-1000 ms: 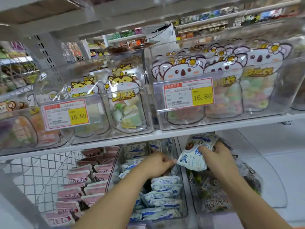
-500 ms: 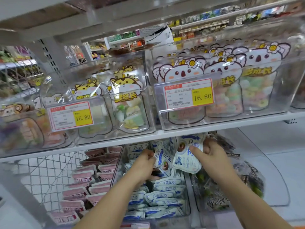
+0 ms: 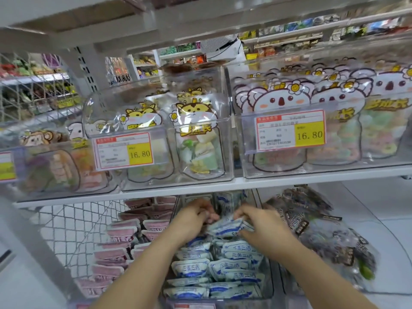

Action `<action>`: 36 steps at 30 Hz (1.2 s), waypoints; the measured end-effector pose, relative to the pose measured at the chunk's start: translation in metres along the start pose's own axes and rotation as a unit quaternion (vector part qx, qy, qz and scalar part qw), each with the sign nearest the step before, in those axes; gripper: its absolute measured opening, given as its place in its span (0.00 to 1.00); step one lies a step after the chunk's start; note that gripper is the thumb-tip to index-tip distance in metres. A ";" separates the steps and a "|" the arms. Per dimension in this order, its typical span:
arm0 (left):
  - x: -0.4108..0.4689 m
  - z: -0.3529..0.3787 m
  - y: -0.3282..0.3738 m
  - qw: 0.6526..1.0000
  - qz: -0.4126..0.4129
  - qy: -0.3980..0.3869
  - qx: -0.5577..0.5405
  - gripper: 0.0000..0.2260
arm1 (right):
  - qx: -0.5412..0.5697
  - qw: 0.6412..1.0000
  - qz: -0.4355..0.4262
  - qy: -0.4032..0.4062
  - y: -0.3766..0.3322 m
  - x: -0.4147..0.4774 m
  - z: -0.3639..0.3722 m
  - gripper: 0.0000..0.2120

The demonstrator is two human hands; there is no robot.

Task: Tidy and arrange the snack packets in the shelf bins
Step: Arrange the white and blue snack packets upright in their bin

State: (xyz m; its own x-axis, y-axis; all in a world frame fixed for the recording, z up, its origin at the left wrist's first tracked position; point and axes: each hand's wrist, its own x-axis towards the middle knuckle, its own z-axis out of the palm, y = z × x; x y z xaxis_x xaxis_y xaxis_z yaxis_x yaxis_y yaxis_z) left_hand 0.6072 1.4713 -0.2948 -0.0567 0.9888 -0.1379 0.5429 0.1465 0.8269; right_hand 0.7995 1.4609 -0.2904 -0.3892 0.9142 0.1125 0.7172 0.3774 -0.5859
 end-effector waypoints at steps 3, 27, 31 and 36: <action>-0.002 -0.009 0.000 0.994 0.043 -0.057 0.081 0.06 | -0.041 0.999 -0.008 -0.015 -0.002 0.001 -0.001 0.17; -0.012 0.018 -0.003 0.934 0.190 -0.140 0.268 0.12 | -0.222 0.971 -0.049 -0.075 -0.001 -0.002 -0.008 0.16; -0.011 0.008 0.006 0.952 0.151 -0.171 0.203 0.11 | -0.283 0.950 -0.074 -0.106 0.003 -0.007 -0.006 0.19; 0.020 -0.006 0.025 0.938 0.165 -0.041 0.303 0.13 | -0.252 0.959 -0.078 -0.107 0.008 -0.004 -0.008 0.17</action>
State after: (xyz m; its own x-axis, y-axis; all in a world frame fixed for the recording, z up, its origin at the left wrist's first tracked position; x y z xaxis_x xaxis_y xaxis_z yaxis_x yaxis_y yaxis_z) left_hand 0.6142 1.4946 -0.2737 0.2499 0.9682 0.0098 0.8970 -0.2353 0.3741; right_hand 0.8114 1.4618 -0.2897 -0.5862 0.8095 -0.0318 0.8072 0.5804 -0.1072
